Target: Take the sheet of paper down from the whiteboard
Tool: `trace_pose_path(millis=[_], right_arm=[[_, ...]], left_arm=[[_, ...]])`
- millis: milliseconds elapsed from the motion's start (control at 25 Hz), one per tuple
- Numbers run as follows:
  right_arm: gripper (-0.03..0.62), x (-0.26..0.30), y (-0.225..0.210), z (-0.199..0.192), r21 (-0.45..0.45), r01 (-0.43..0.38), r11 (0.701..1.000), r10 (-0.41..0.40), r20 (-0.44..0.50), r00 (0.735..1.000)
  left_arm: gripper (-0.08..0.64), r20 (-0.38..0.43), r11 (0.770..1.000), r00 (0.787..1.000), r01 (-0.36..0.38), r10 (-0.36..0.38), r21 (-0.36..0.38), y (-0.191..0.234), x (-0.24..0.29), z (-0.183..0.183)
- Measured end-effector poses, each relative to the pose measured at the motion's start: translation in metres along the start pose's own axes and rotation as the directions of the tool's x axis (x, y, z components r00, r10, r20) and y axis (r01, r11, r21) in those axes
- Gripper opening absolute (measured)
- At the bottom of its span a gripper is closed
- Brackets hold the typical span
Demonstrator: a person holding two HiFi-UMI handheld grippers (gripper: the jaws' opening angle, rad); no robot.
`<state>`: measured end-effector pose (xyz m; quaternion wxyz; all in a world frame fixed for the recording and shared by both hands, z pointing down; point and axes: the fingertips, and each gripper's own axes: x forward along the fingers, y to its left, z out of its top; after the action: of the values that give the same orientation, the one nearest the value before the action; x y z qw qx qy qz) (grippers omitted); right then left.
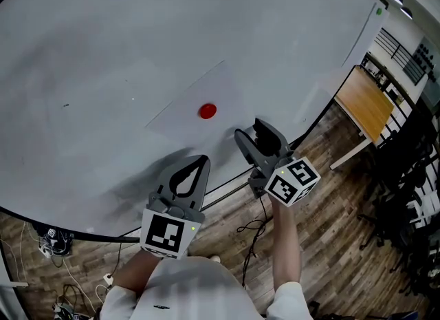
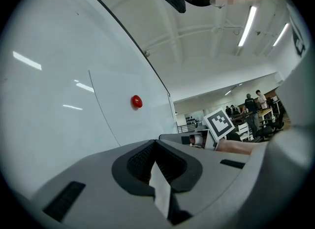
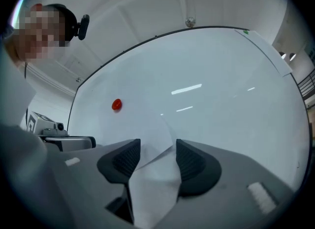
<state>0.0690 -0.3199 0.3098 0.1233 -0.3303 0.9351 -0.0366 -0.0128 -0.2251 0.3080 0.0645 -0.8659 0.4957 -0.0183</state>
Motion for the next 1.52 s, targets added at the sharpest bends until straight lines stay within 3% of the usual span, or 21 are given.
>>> trace_pose_path(millis=[600,880,960,1000,1360,1520], right_arm=[[0.181,-0.017,0.025,0.015,0.045,-0.041,0.998,0.036,0.101,0.994],[0.135,-0.015,0.026,0.022,-0.009,0.023,1.000,-0.022,0.109,0.994],[0.031,-0.015,0.024,0.021,-0.049,0.071,0.996,-0.065,0.104,0.992],[0.015,-0.016,0.024,0.021,-0.070,0.091,0.993,-0.084,0.102,0.991],[0.011,-0.022,0.024,0.030,-0.096,0.156,0.983,-0.145,0.118,0.982],[0.011,-0.021,0.025,0.032,-0.120,0.173,0.978,-0.158,0.122,0.980]], left_arm=[[0.006,0.005,1.000,1.000,0.008,-0.008,0.000,-0.008,-0.013,0.004],[0.006,0.015,1.000,1.000,0.006,-0.006,0.012,-0.008,-0.018,0.009],[0.006,0.019,1.000,1.000,-0.002,0.001,0.021,-0.007,-0.019,0.011],[0.006,0.023,1.000,1.000,-0.005,0.005,0.027,-0.006,-0.018,0.013],[0.008,0.058,0.996,0.997,-0.053,0.049,0.075,-0.002,-0.014,0.027],[0.011,0.075,0.984,0.993,-0.103,0.093,0.147,0.005,-0.008,0.036]])
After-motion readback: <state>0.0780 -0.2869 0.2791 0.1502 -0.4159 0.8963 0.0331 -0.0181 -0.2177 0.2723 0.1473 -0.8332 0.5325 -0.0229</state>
